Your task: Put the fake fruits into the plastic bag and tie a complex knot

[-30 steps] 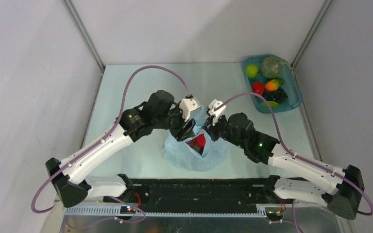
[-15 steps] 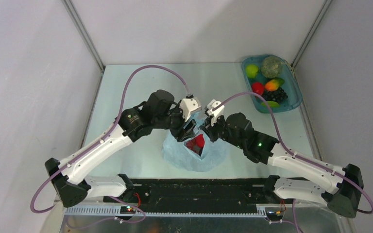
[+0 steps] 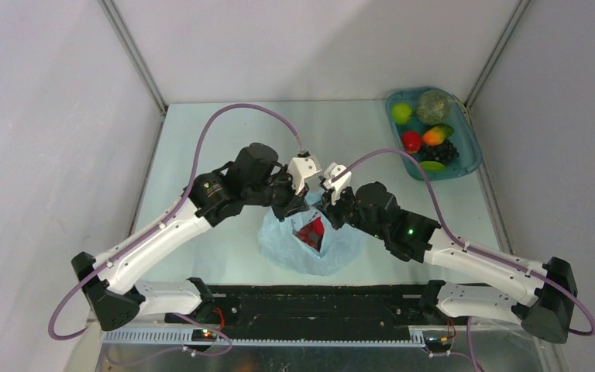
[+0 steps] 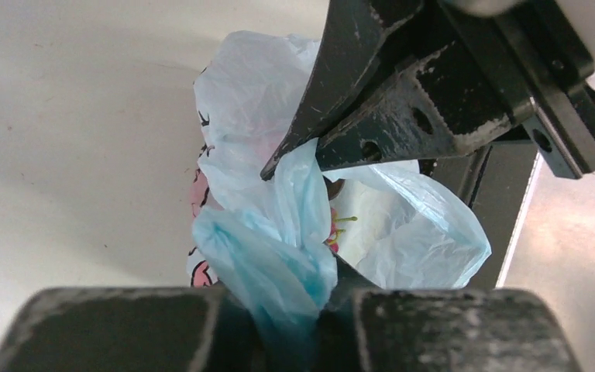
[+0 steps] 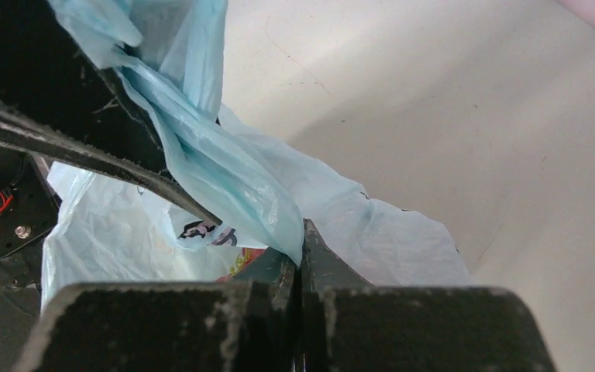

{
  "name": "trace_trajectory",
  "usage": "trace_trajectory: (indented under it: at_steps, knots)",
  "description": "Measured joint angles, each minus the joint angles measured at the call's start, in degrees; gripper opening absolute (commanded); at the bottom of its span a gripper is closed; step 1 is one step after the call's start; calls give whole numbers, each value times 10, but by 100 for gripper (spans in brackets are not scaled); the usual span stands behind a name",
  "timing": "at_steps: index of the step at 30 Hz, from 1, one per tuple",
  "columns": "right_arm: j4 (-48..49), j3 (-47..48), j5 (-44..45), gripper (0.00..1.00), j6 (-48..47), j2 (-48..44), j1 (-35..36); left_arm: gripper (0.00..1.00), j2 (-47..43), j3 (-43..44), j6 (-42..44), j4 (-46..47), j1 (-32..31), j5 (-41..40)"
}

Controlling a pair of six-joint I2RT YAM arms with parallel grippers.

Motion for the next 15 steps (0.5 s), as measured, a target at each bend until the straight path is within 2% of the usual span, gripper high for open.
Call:
trace_trajectory:
  at_steps: [1,4,8,12,15]
  knots:
    - [0,0,0,21,0,0,0,5,0,0,2,1,0,1]
    - [-5,0,-4,50,0,-4,-2,2,0,-2,5,7,0,1]
    - [-20,0,-41,72,7,-34,-23,2,-2,-11,5,19,0,2]
    - [-17,0,-98,78,38,-83,-67,2,-9,-26,5,35,0,7]
    - [12,-2,-142,75,75,-112,-97,3,-16,-37,5,43,0,17]
